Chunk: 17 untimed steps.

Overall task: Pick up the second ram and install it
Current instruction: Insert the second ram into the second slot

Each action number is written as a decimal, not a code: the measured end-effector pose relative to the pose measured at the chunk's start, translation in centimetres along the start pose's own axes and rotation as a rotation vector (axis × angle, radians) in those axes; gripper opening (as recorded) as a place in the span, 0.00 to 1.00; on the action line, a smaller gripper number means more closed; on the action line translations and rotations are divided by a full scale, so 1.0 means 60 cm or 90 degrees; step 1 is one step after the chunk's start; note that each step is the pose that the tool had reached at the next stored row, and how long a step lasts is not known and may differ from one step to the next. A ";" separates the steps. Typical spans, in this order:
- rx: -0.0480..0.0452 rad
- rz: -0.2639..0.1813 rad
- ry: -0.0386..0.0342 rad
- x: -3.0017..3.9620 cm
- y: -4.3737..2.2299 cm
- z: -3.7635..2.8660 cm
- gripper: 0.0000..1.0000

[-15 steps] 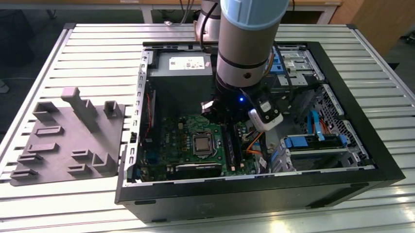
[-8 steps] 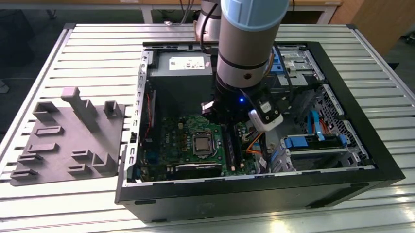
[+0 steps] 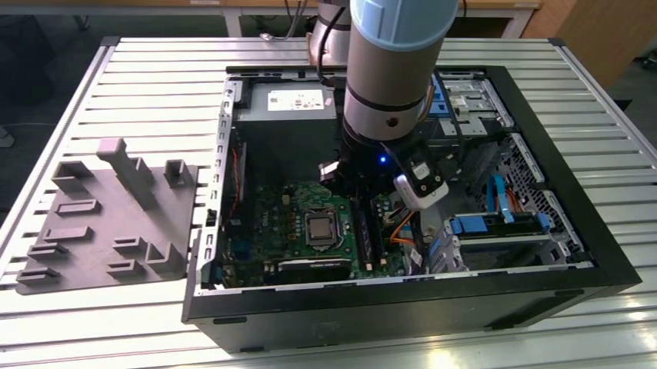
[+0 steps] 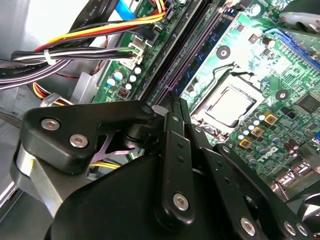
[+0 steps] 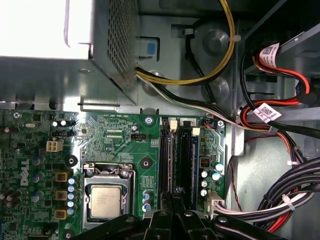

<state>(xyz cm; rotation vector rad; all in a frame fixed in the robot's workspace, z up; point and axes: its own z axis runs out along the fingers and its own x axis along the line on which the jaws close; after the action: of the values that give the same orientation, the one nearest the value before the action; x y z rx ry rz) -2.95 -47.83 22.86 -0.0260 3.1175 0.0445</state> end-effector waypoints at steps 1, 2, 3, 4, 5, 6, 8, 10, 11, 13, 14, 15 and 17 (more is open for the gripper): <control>0.0000 0.000 0.0000 0.000 0.000 0.000 0.12; 0.0000 0.000 0.0000 0.000 0.000 0.000 0.12; 0.0001 0.000 0.0000 0.000 0.000 0.000 0.12; 0.0000 0.000 0.0000 0.000 0.000 0.000 0.12; 0.0001 0.000 0.0000 0.000 0.000 0.000 0.12; 0.0000 0.000 0.0000 0.000 0.000 0.001 0.12; 0.0002 0.000 0.0001 0.000 0.000 0.002 0.12; 0.0001 0.000 0.0000 0.000 -0.001 0.003 0.12; 0.0001 0.000 0.0000 0.000 0.000 0.003 0.12; 0.0000 0.000 0.0000 0.000 -0.001 0.004 0.12; 0.0000 0.000 0.0000 0.000 -0.001 0.004 0.12; 0.0000 0.000 0.0000 0.000 -0.001 0.004 0.12; 0.0000 0.000 0.0000 0.000 -0.001 0.004 0.12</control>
<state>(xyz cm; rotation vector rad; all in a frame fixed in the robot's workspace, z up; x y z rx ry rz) -2.95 -47.89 22.63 -0.0260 3.1175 0.0445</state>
